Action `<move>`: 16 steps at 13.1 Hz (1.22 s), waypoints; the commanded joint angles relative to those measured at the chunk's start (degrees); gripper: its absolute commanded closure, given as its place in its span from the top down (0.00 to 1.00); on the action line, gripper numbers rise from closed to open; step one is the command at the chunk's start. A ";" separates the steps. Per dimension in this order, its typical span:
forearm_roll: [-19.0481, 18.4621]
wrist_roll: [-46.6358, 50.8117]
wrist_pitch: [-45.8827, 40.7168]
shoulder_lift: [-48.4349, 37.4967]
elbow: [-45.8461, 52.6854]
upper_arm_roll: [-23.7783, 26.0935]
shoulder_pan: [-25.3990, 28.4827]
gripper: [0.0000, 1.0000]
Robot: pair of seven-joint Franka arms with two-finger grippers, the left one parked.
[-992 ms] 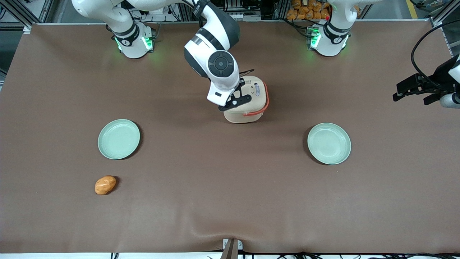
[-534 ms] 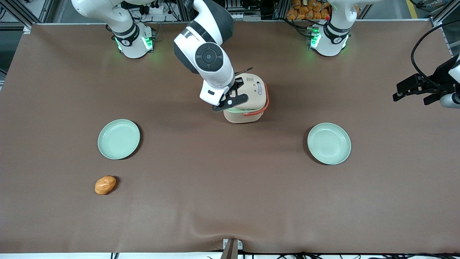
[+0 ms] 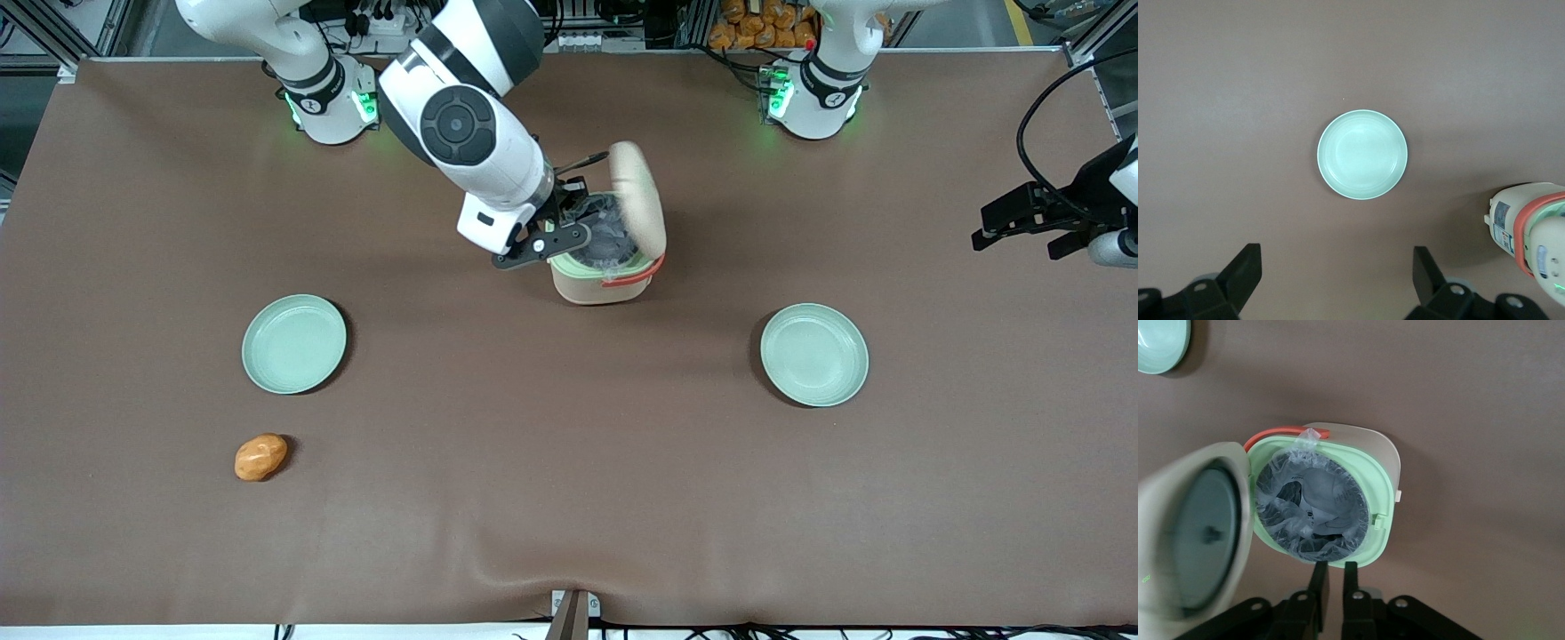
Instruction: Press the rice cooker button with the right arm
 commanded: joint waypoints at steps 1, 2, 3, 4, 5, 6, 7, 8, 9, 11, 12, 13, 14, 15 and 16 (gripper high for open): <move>0.80 -0.25 -1.08 -2.00 -0.09 0.37 -2.16 0.61; 0.63 -0.60 -1.08 -2.52 -0.09 0.37 -2.69 0.82; 0.37 -1.82 -1.00 -2.88 -0.09 0.37 -3.13 0.98; 0.10 -4.45 -1.08 -3.75 -0.26 0.37 -3.57 1.00; 0.01 -6.21 -1.35 -4.63 -0.44 0.28 -5.05 1.00; -0.08 -6.84 -2.22 -5.60 -0.52 0.28 -6.98 1.00; -0.86 -6.93 -4.58 -7.00 -0.61 0.28 -9.26 1.00; -1.56 -6.85 -7.12 -7.97 -0.44 0.37 -12.16 1.00; -2.79 -6.67 -8.89 -9.46 -0.44 0.37 -14.45 1.00; -8.22 -6.50 -10.92 -12.36 -0.35 0.45 -19.89 1.00; -11.21 -6.50 -11.45 -13.42 -0.35 0.46 -22.35 1.00; -12.63 -6.67 -12.24 -14.47 -0.35 0.46 -24.99 1.00; -13.08 -6.84 -14.07 -15.35 -0.35 0.46 -27.97 1.00; -13.43 -6.93 -16.27 -16.23 -0.26 0.46 -30.61 1.00; -14.22 -7.46 -17.94 -17.20 -0.26 0.46 -32.82 1.00</move>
